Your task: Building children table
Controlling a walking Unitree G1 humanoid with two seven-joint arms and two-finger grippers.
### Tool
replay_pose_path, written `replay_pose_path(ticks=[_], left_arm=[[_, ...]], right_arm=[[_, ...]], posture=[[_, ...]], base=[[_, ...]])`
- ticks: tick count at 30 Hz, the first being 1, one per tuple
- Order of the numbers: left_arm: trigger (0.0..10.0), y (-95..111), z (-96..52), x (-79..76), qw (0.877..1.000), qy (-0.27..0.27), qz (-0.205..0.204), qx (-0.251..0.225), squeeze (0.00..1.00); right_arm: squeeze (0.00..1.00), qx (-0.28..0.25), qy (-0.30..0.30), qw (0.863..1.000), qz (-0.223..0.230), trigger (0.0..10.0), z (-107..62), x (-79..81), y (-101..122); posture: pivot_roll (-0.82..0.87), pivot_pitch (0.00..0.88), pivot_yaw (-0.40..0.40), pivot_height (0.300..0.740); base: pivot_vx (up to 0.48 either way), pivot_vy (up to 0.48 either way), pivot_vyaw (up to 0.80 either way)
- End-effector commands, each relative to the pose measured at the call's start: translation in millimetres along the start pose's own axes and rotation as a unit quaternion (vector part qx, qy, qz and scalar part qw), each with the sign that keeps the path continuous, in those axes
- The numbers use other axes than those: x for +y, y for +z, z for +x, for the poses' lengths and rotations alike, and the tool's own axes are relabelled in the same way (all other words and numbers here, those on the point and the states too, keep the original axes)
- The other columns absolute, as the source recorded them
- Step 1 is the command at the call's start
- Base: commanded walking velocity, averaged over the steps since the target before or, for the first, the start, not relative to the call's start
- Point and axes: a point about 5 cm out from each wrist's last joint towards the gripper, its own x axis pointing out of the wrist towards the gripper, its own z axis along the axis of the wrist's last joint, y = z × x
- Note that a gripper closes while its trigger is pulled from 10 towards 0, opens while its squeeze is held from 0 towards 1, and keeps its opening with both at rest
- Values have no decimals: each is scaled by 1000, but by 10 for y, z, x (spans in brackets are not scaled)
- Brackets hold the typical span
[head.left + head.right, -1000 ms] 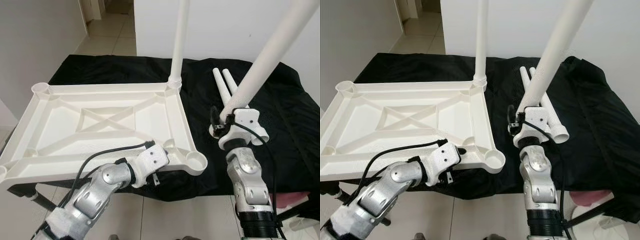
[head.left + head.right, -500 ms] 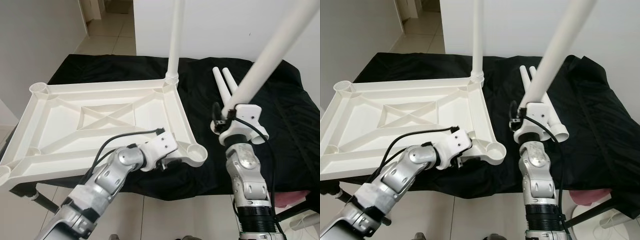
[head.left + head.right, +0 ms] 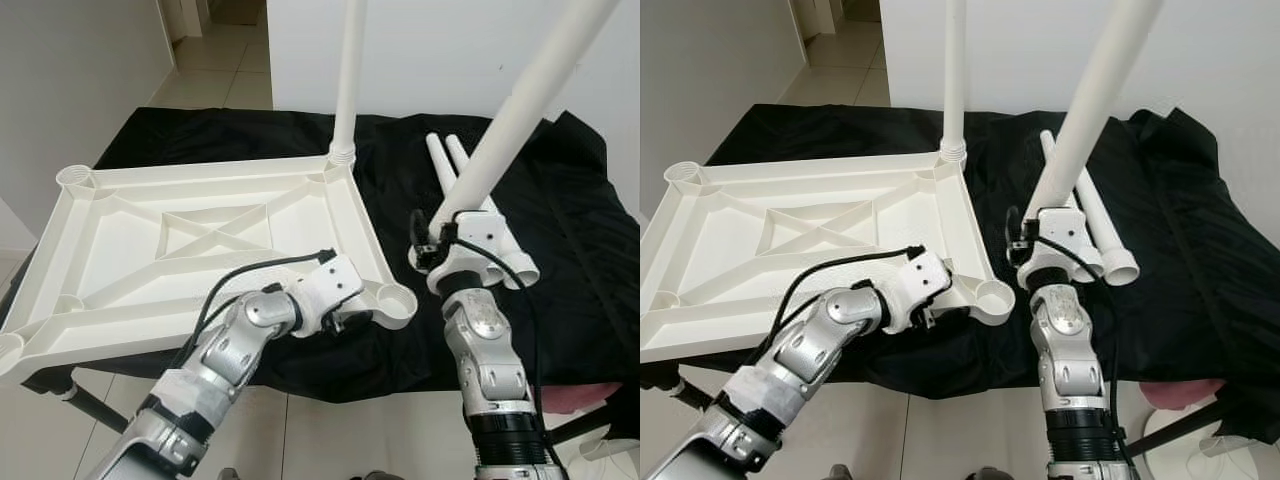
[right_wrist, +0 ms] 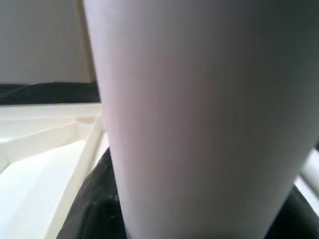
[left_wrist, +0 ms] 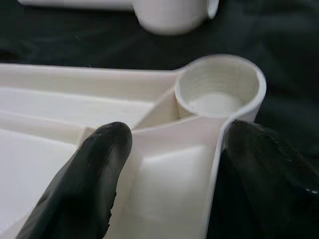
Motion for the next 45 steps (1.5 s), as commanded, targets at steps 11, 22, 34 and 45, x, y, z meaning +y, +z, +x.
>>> replay_pose_path(ticks=[11,22,34,45], left_arm=[[10000,118,-255,114,994,84,-31,-60,0],[10000,228,-427,63,992,90,-38,-82,0],[10000,265,-548,-42,989,26,-101,-102,0],[10000,286,-595,-87,988,8,-119,-98,0]], right_arm=[[0,-1,35,999,10,10000,-81,96,-109],[0,-6,70,997,34,10000,-162,169,-153],[0,13,101,995,13,10000,-327,159,-263],[0,32,127,991,-28,10000,-457,103,-358]], posture=[[-17,21,-24,740],[-2,25,-43,740],[-2,23,-51,740],[1,16,-58,740]], base=[[0,0,0],[0,0,0],[0,0,0],[0,0,0]])
